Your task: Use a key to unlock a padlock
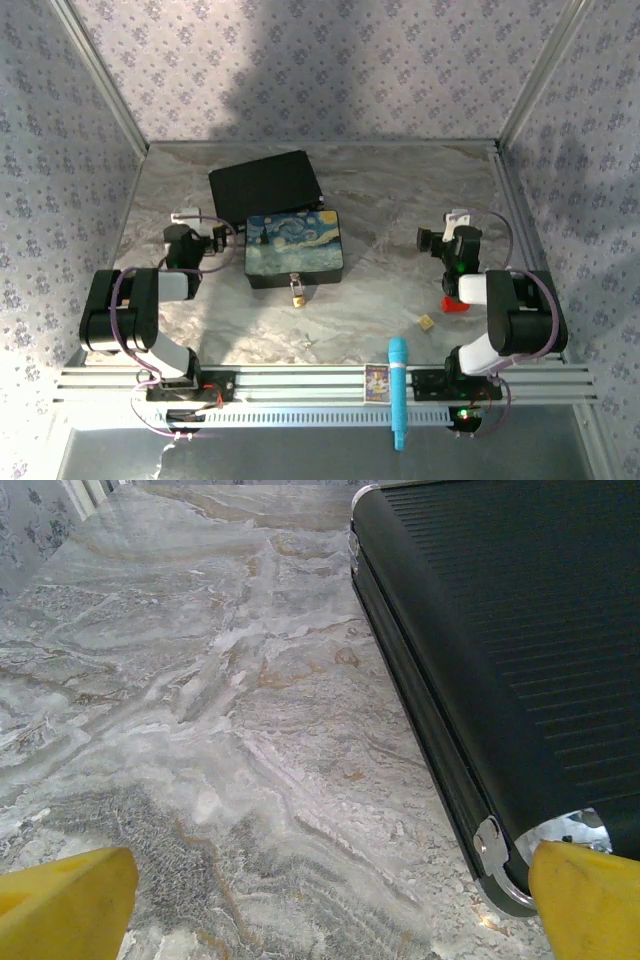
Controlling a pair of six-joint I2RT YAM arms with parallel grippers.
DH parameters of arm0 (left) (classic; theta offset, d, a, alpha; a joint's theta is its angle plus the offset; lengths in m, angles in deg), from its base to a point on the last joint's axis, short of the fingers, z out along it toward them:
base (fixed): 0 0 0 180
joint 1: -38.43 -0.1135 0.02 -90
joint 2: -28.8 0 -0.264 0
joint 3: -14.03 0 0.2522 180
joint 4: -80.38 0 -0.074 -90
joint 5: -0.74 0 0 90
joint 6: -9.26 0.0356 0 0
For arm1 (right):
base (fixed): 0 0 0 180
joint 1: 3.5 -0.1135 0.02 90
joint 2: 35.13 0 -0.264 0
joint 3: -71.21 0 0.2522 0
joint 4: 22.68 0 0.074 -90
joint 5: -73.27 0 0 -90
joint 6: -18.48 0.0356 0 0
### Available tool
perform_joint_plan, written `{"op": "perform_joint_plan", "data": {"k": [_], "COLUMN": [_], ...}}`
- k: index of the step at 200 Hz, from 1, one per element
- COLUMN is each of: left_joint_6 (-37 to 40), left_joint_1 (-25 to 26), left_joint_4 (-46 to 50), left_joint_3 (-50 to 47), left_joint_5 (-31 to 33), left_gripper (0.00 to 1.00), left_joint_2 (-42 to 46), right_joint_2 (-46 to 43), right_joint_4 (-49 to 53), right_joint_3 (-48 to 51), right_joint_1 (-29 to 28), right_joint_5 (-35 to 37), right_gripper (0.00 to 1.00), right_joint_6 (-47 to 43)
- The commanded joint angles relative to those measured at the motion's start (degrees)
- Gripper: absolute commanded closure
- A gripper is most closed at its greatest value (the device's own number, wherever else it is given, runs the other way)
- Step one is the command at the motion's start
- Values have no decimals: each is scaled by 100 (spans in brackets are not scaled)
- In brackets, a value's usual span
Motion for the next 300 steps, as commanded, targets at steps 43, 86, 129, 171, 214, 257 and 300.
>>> {"op": "perform_joint_plan", "data": {"k": [43,86,129,171,214,257,300], "left_joint_6": [38,38,42,39,34,30,-20], "left_joint_1": [-46,-39,-44,-41,-49,-51,-57], "left_joint_4": [-231,-233,-236,-233,-224,-224,-181], "left_joint_3": [2,6,6,7,3,2,-62], "left_joint_5": [-115,-114,-118,-115,-145,-142,-30], "left_gripper": [0,0,0,0,0,0,0], "left_joint_2": [-22,-26,-21,-23,-31,-24,189], "right_joint_2": [38,34,41,35,40,34,-120], "right_joint_4": [10,10,10,10,10,10,141], "right_joint_3": [-118,-115,-114,-118,-114,-114,-127], "right_joint_1": [27,31,31,32,28,33,119], "right_joint_5": [-31,-37,-33,-30,-38,-31,-307], "right_gripper": [1,1,1,1,1,1,2], "right_joint_6": [-102,-107,-103,-102,-104,-107,-97]}}
